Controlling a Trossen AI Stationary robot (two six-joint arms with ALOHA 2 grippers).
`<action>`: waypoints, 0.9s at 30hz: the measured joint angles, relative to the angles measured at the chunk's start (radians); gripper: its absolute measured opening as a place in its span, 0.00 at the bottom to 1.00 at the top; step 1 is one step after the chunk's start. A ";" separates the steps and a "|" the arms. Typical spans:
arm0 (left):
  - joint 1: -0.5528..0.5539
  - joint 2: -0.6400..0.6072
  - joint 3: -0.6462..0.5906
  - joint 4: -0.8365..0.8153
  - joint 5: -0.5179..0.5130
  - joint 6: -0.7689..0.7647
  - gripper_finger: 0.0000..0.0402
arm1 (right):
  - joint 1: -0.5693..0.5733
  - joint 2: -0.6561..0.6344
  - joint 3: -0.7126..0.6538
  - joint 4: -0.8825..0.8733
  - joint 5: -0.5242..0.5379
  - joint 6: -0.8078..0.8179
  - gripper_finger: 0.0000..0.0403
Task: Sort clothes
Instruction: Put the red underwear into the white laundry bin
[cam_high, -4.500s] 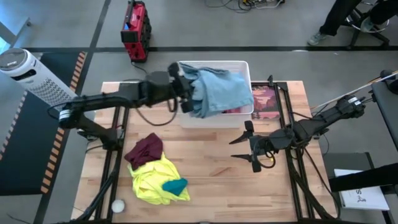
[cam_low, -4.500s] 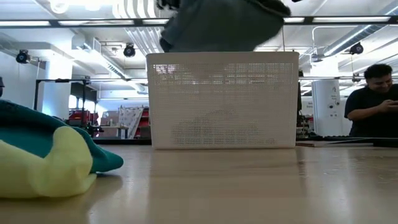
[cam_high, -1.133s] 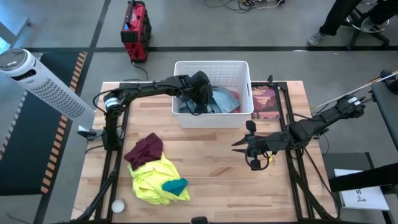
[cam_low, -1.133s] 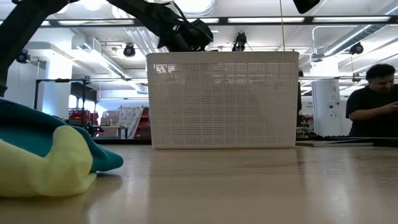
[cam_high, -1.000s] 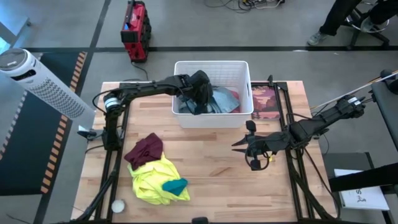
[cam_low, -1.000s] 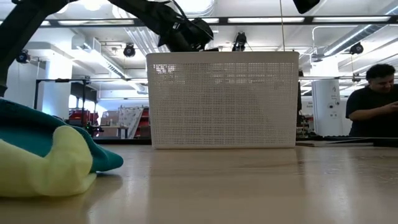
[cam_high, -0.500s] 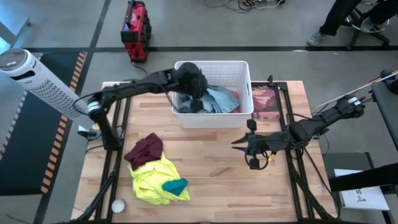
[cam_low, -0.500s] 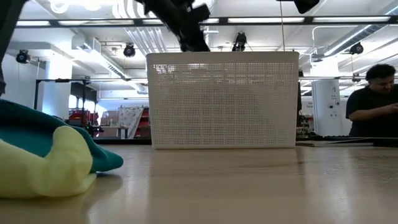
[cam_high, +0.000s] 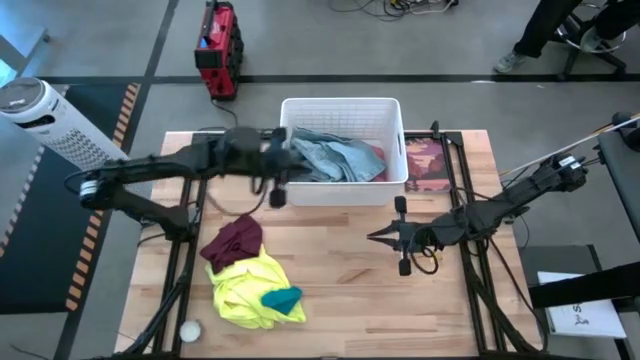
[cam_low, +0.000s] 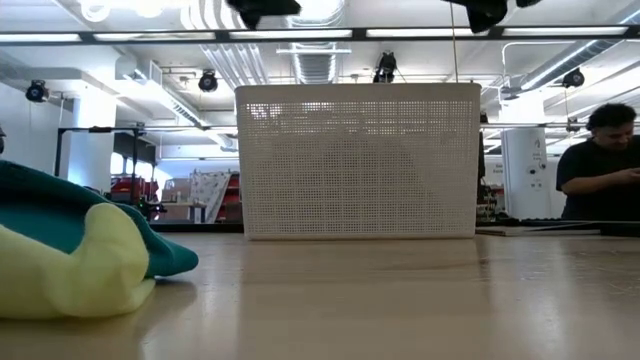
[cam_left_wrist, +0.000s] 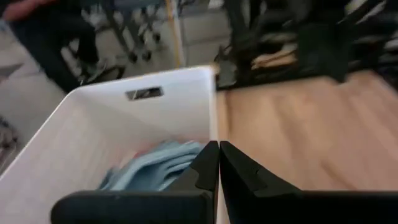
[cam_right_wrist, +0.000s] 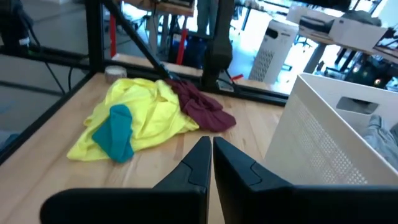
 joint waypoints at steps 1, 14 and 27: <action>-0.015 -0.040 -0.045 0.024 0.000 -0.008 0.00 | -0.001 0.000 -0.019 0.033 0.000 0.000 0.01; -0.212 -0.384 -0.559 0.106 -0.006 -0.326 0.00 | -0.001 0.000 -0.146 0.255 -0.010 0.040 0.01; -0.398 -0.345 -0.756 0.053 -0.001 -0.587 0.09 | -0.001 0.000 -0.149 0.255 -0.010 0.054 0.01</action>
